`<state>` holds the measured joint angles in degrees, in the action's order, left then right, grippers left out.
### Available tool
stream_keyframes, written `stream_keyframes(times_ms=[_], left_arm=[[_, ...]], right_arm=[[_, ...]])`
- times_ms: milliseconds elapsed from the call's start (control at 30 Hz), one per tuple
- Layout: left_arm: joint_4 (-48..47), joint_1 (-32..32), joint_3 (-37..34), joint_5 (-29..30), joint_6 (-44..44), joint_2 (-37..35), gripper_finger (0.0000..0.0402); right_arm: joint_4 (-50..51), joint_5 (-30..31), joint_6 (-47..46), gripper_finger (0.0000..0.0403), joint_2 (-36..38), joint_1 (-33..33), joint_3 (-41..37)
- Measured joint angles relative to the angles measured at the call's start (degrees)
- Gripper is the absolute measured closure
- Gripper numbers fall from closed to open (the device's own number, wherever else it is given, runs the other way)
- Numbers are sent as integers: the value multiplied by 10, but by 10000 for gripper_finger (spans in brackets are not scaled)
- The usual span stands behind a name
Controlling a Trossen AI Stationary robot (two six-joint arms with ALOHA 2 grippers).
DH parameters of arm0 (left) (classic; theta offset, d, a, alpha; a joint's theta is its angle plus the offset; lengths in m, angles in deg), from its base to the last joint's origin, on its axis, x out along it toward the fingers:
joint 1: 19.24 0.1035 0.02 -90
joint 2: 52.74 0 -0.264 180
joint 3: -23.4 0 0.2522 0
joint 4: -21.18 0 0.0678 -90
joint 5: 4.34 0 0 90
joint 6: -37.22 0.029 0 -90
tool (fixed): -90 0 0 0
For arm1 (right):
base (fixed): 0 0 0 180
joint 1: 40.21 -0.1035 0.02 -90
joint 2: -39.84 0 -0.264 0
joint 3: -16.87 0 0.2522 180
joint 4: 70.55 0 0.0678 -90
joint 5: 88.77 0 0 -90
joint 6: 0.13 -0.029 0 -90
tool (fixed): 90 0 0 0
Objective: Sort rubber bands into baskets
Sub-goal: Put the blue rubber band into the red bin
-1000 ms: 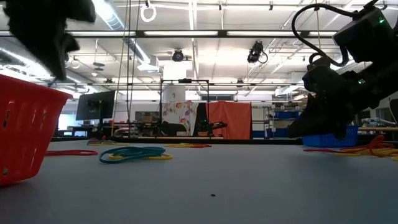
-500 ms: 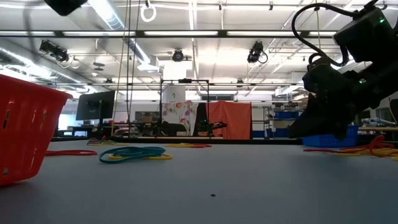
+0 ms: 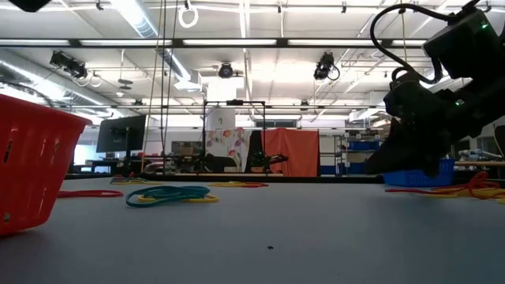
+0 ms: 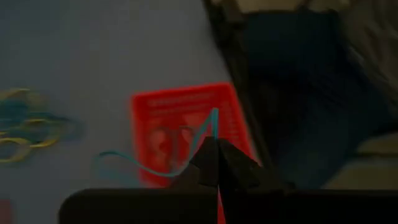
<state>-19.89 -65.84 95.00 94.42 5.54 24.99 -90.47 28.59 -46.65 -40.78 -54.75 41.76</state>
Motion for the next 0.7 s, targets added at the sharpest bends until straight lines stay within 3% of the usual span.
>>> stream_keyframes(times_ms=[200,400,600,700], left_arm=[[58,-11,0,-35,30,10,401],[47,-11,0,-32,30,10,401],[-14,-1,0,70,-1,10,380],[-51,12,0,78,-29,10,354]], right_arm=[[-2,0,0,362,0,0,0],[-1,0,0,362,0,0,0],[-1,0,0,362,0,0,0],[-1,0,0,362,0,0,0]])
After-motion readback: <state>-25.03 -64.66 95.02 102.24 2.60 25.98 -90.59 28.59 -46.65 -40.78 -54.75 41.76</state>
